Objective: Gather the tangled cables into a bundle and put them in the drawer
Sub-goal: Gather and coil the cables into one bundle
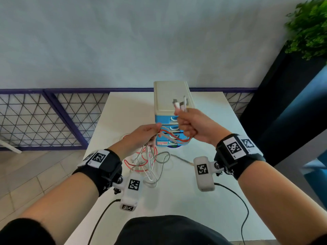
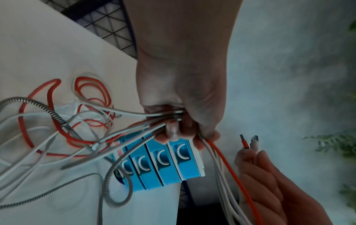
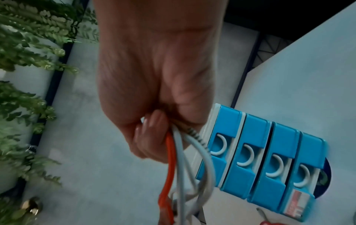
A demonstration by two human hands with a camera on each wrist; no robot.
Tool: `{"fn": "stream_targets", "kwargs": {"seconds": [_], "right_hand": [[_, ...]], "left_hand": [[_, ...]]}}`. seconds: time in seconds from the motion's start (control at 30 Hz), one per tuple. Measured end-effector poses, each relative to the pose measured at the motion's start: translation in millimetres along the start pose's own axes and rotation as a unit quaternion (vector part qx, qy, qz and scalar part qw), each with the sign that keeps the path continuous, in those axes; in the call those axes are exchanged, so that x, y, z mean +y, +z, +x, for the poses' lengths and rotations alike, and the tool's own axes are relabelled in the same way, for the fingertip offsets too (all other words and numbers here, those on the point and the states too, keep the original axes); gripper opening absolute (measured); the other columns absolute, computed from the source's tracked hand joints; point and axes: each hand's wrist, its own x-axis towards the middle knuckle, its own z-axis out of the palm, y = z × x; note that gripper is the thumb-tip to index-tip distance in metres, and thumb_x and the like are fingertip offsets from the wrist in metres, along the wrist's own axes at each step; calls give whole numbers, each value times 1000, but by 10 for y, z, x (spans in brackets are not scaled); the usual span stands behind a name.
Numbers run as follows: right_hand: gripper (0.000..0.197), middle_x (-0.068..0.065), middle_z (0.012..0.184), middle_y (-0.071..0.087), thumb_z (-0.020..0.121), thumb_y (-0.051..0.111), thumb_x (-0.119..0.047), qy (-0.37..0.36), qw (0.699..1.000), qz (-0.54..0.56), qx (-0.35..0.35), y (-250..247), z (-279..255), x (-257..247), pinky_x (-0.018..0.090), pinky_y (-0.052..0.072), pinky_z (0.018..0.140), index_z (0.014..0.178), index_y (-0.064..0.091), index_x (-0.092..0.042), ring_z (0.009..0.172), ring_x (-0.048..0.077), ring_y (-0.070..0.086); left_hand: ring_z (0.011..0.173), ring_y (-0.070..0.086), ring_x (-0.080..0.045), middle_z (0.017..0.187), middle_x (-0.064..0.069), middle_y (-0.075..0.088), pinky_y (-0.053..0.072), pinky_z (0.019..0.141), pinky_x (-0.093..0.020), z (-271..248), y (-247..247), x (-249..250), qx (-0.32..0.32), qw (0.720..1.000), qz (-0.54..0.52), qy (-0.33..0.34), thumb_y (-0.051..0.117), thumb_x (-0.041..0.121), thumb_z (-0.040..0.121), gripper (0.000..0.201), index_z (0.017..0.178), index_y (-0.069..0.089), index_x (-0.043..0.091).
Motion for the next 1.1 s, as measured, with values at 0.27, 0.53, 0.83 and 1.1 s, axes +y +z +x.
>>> {"fn": "stream_targets", "kwargs": {"seconds": [0.27, 0.53, 0.83, 1.1], "right_hand": [[19, 10, 79, 66, 102, 42, -27, -38, 996, 75, -32, -38, -31, 56, 39, 59, 78, 93, 48, -11, 78, 21, 67], [22, 22, 116, 68, 98, 51, -32, 40, 999, -8, 11, -1, 48, 179, 54, 47, 99, 110, 53, -13, 112, 34, 64], [28, 24, 115, 67, 103, 36, -38, 68, 991, -72, -89, 177, -109, 271, 45, 56, 87, 118, 52, -20, 105, 35, 68], [35, 24, 99, 67, 103, 32, -39, 57, 992, -20, -112, 216, -36, 375, 26, 50, 49, 91, 47, -10, 52, 15, 58]], "left_hand": [[50, 38, -5, 59, 10, 41, 35, 50, -14, -123, -66, 154, -131, 973, 188, 26, 42, 31, 99, 30, 78, 58, 17], [60, 45, -14, 66, -4, 54, 34, 60, -28, 46, -17, 152, 20, 945, 312, 93, 47, 35, 97, 29, 82, 61, 15], [63, 54, 2, 70, 12, 61, 39, 61, -17, 14, 54, 270, 2, 932, 328, 154, 60, 23, 90, 8, 92, 66, 19], [58, 48, -32, 70, -19, 62, 41, 58, -39, 67, 26, 182, 46, 958, 242, 148, 75, 29, 76, 51, 89, 26, 29]]}}
